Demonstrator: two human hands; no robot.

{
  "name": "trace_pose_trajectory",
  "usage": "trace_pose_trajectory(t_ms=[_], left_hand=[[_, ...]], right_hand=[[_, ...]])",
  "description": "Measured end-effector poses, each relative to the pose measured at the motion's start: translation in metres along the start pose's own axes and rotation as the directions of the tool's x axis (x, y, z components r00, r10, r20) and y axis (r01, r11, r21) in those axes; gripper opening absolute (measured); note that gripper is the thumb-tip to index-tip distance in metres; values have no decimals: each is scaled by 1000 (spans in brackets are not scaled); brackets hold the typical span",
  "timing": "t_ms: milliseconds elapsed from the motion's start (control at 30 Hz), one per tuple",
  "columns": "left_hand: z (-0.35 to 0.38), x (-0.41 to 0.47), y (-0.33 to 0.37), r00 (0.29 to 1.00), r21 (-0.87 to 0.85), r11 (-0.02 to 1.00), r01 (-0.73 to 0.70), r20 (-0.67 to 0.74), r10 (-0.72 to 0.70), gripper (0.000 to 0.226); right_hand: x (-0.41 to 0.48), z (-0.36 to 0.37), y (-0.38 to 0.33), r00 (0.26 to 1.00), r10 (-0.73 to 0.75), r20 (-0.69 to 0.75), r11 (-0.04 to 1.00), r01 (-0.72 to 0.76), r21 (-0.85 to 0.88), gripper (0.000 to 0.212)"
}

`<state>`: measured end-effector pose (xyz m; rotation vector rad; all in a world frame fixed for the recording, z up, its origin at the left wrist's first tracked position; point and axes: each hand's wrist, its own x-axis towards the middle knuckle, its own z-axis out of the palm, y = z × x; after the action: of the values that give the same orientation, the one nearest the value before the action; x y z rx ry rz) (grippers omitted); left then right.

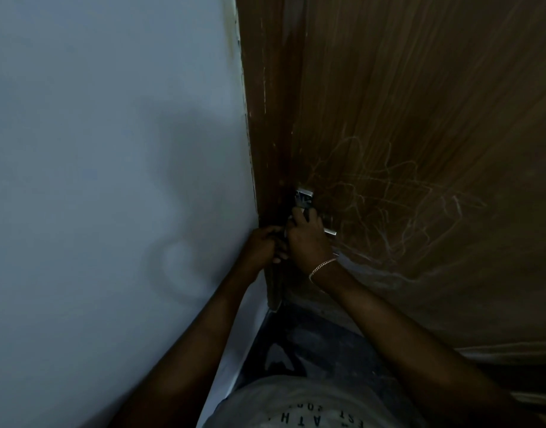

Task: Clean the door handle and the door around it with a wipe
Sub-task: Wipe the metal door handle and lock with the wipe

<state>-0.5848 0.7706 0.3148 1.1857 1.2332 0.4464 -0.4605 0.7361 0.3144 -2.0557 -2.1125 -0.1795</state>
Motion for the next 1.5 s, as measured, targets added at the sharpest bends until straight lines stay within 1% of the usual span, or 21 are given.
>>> trace_pose_trajectory(t_ms=[100, 167, 400, 533, 633, 700, 833, 900, 1033, 1100, 1167, 1233, 1300, 1367, 1433, 1467, 1500], left_hand=[[0, -2, -3, 1000, -11, 1000, 1, 3, -1, 26], [2, -4, -3, 1000, -14, 1000, 3, 4, -3, 25], [7, -5, -7, 1000, -1, 1000, -4, -15, 4, 20], [10, -5, -6, 999, 4, 1000, 23, -41, -23, 23], [8, -6, -6, 999, 18, 1000, 18, -36, -17, 20], [5, -7, -6, 1000, 13, 1000, 20, -25, -19, 21], [-3, -9, -5, 1000, -42, 999, 7, -15, -8, 32], [-6, -10, -5, 1000, -64, 998, 5, -20, -7, 36], [-5, -9, -6, 1000, -52, 999, 7, -13, -8, 34], [-1, -8, -5, 1000, -39, 999, 9, -3, -9, 32], [3, -6, -2, 1000, -33, 999, 12, 4, -12, 32], [4, -5, 1, 1000, -30, 1000, 7, 5, -7, 31], [3, -4, 1, 1000, -25, 1000, -4, -4, 4, 31], [2, -4, 2, 1000, -22, 1000, -4, -8, 4, 30], [3, -4, 3, 1000, -26, 1000, 2, -3, -2, 29], [5, -4, 4, 1000, -24, 1000, 1, 0, -1, 29], [6, -5, 5, 1000, -19, 1000, -2, 5, 2, 29]], right_hand=[[0, 6, -1, 998, 35, -61, 999, -33, 34, 30], [-1, 8, -2, 996, 43, -77, 999, -41, 28, 31], [12, -6, -9, 997, 71, -33, 995, -73, -63, 11], [18, -12, -15, 998, 67, 13, 995, -65, -80, 16], [12, -11, -10, 1000, 19, 22, 994, -17, -109, 13], [9, -12, 1, 999, -45, -1, 989, 44, -140, 11], [11, -11, 27, 974, -218, 56, 968, 223, -115, 24], [8, -13, 33, 982, -185, 41, 981, 187, -54, 30], [8, -17, 34, 997, -48, -52, 986, 56, 160, 48], [12, -19, 28, 999, -7, -31, 981, 13, 195, 43], [12, -18, 21, 999, 33, 10, 991, -34, 130, 35], [9, -19, 20, 994, 104, 16, 991, -105, 78, 29], [5, -24, 26, 985, 172, 11, 980, -173, 100, 23], [6, -28, 30, 988, 154, -29, 982, -149, 114, 20], [12, -29, 29, 990, 80, -113, 991, -66, 118, 23], [15, -29, 26, 992, 51, -117, 993, -37, 115, 27], [16, -27, 24, 996, 36, -85, 995, -27, 100, 32]])
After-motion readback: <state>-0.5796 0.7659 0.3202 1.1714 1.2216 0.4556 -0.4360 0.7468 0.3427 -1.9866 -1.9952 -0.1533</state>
